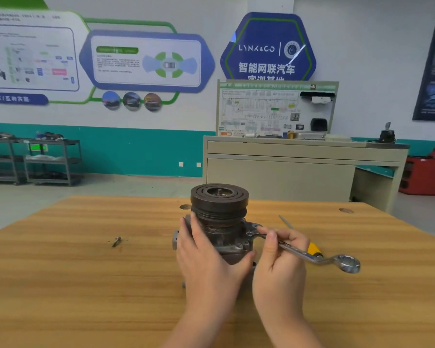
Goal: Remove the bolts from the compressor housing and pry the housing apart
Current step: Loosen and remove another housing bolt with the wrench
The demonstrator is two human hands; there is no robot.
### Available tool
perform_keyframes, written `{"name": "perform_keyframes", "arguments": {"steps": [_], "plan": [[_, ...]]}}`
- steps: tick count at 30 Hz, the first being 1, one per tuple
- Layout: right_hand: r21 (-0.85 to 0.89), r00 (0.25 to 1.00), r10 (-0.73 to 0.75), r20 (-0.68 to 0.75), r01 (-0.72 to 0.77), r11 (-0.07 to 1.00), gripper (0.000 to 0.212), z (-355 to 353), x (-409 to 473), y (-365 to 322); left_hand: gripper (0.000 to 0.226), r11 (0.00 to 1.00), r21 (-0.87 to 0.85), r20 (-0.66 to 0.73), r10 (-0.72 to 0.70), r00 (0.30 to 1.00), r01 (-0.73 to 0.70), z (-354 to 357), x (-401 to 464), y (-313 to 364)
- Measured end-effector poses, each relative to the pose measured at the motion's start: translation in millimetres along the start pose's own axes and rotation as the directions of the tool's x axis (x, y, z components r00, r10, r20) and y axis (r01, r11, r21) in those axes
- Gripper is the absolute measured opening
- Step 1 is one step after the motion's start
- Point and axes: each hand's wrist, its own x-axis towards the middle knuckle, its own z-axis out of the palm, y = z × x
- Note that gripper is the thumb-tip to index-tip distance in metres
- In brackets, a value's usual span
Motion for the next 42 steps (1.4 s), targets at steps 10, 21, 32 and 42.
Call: {"name": "perform_keyframes", "arguments": {"steps": [10, 21, 32, 42], "plan": [[0.039, 0.993, -0.079, -0.088, 0.083, 0.996, 0.020, 11, 16, 4, 0.126, 0.999, 0.037, -0.163, -0.001, 0.987, 0.007, 10, 3, -8], [0.300, 0.925, 0.051, -0.378, 0.070, 0.951, 0.028, 33, 21, -4, 0.119, 0.997, -0.051, -0.197, 0.051, 0.979, -0.062, 17, 7, -20], [0.584, 0.654, 0.574, -0.494, -0.239, 0.776, 0.028, 48, 32, -28, 0.117, 0.991, -0.104, -0.194, 0.064, 0.979, -0.086, 22, 8, -21], [0.538, 0.461, 0.886, 0.049, -0.759, 0.366, 0.034, 15, 60, -17, 0.104, 0.992, -0.077, -0.215, 0.076, 0.974, -0.095, 19, 8, -16]]}}
